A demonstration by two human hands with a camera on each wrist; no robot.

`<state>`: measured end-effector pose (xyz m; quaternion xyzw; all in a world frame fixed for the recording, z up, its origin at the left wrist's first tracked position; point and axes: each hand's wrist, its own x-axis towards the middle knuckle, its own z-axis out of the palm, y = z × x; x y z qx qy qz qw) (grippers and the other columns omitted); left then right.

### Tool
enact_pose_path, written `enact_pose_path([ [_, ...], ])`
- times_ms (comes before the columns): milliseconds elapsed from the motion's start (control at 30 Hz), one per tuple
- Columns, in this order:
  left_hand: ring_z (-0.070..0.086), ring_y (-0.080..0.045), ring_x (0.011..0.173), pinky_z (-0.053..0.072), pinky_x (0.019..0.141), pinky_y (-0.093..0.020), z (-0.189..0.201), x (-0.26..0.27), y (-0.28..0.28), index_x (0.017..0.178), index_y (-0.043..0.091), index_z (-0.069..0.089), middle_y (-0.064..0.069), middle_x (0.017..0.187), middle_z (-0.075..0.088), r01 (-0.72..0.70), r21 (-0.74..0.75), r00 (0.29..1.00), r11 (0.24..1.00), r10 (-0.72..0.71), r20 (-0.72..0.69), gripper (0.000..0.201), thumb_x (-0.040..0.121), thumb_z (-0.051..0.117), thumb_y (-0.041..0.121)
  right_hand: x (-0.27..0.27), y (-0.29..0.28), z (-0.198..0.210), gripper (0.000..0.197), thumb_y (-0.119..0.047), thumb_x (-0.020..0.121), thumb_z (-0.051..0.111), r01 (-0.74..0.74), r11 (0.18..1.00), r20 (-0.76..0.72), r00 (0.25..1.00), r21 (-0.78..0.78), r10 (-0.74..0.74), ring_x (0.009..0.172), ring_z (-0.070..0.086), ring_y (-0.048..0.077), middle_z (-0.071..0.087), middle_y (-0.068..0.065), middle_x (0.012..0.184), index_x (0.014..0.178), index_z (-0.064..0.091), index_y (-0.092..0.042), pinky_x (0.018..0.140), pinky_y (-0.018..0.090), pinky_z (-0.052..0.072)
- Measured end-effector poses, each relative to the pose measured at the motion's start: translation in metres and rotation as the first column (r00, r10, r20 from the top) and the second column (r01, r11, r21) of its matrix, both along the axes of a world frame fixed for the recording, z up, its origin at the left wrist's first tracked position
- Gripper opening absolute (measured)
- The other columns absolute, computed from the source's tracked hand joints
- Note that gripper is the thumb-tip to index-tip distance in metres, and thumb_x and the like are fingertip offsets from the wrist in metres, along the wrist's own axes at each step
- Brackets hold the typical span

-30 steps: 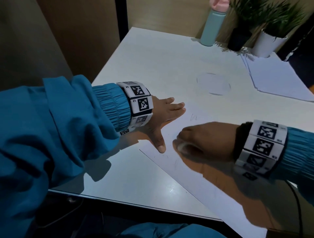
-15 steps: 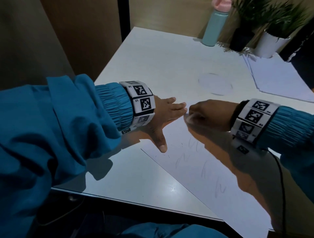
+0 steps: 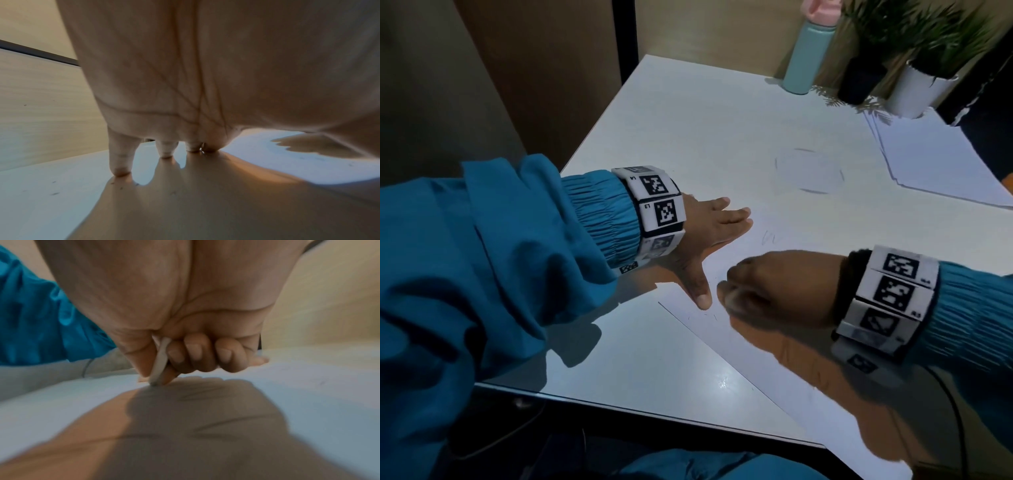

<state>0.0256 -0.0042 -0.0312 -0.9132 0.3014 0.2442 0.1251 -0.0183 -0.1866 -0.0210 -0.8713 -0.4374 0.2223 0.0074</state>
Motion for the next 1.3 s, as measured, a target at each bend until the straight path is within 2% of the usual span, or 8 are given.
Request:
enact_pose_path([
  [167,-0.015,-0.017,0.15,0.013,0.119,-0.051,0.002,-0.002,-0.002,0.154,0.024,-0.018,0.013,0.161,-0.023,0.002,0.03,1.0,1.0,-0.003,0.025,0.142,0.055,0.061,0.089,0.056,-0.023,0.002,0.036,-0.047,0.094,0.027,0.171,0.982,0.211,0.966,-0.081,-0.151,0.094,0.06,0.022,0.061,-0.004,0.099,0.088,0.052,-0.022,0.091,0.041,0.049],
  [300,-0.011,-0.016,0.151,0.011,0.119,-0.055,0.011,-0.004,-0.005,0.154,0.023,-0.019,0.011,0.162,-0.022,0.02,0.108,0.999,0.994,-0.024,0.034,0.143,0.055,0.057,0.092,0.078,-0.043,-0.003,0.032,-0.048,0.095,0.036,0.187,0.98,0.291,0.943,-0.072,-0.159,0.086,0.059,0.019,0.052,-0.008,0.093,0.092,0.058,-0.025,0.082,0.041,0.052],
  [467,-0.012,-0.015,0.151,0.003,0.12,-0.053,0.018,-0.012,0.002,0.156,0.018,-0.014,0.007,0.163,-0.021,0.012,0.191,0.997,0.981,-0.026,0.073,0.14,0.058,0.057,0.09,0.084,-0.055,0.007,0.017,-0.029,0.091,0.056,0.156,0.974,0.341,0.917,0.167,-0.206,0.075,0.052,0.014,0.048,-0.008,0.092,0.096,0.072,-0.029,0.07,0.032,0.048],
  [600,-0.01,-0.015,0.151,0.004,0.121,-0.053,0.028,-0.002,-0.001,0.156,0.022,-0.013,0.009,0.164,-0.017,-0.06,0.021,0.995,0.998,0.059,0.078,0.136,0.058,0.048,0.093,0.082,-0.042,0.011,0.019,-0.027,0.091,0.054,0.151,0.978,0.33,0.924,0.146,-0.192,0.08,0.059,0.02,0.057,-0.004,0.088,0.09,0.072,-0.021,0.076,0.037,0.051],
  [800,-0.01,-0.018,0.151,0.004,0.118,-0.059,0.005,0.011,0.001,0.154,0.032,-0.017,0.014,0.162,-0.02,-0.053,0.057,0.996,0.997,0.049,0.069,0.131,0.057,0.043,0.097,0.086,-0.022,0.008,0.031,-0.04,0.091,0.044,0.197,0.977,0.379,0.913,-0.085,-0.151,0.082,0.061,0.025,0.062,-0.001,0.087,0.075,0.061,-0.02,0.075,0.039,0.054],
  [967,-0.01,-0.02,0.151,0.007,0.119,-0.057,0.001,0.014,0.003,0.154,0.031,-0.018,0.014,0.161,-0.021,-0.053,0.041,0.996,0.998,0.05,0.074,0.131,0.06,0.046,0.096,0.056,-0.018,-0.003,0.041,-0.051,0.089,0.031,0.02,1.0,0.373,0.928,-0.017,-0.012,0.074,0.056,0.022,0.052,-0.007,0.079,0.071,0.05,-0.02,0.065,0.026,0.037],
  [1133,-0.012,-0.021,0.151,0.014,0.12,-0.052,-0.006,0.017,0.004,0.154,0.03,-0.018,0.014,0.161,-0.021,-0.061,0.024,0.995,0.998,0.059,0.077,0.133,0.059,0.048,0.095,0.084,-0.03,0.007,0.043,-0.05,0.089,0.029,0.157,0.984,0.415,0.903,-0.086,-0.108,0.083,0.062,0.023,0.06,-0.006,0.083,0.075,0.058,-0.021,0.078,0.036,0.053],
  [1300,-0.011,-0.022,0.151,0.014,0.12,-0.052,-0.01,0.019,0.005,0.154,0.028,-0.016,0.013,0.162,-0.019,-0.053,-0.001,0.996,0.999,0.053,0.073,0.135,0.057,0.048,0.095,0.049,-0.015,-0.002,0.038,-0.05,0.088,0.026,0.031,0.996,0.343,0.939,-0.087,0.0,0.076,0.059,0.024,0.056,-0.006,0.083,0.075,0.05,-0.023,0.069,0.03,0.046],
])
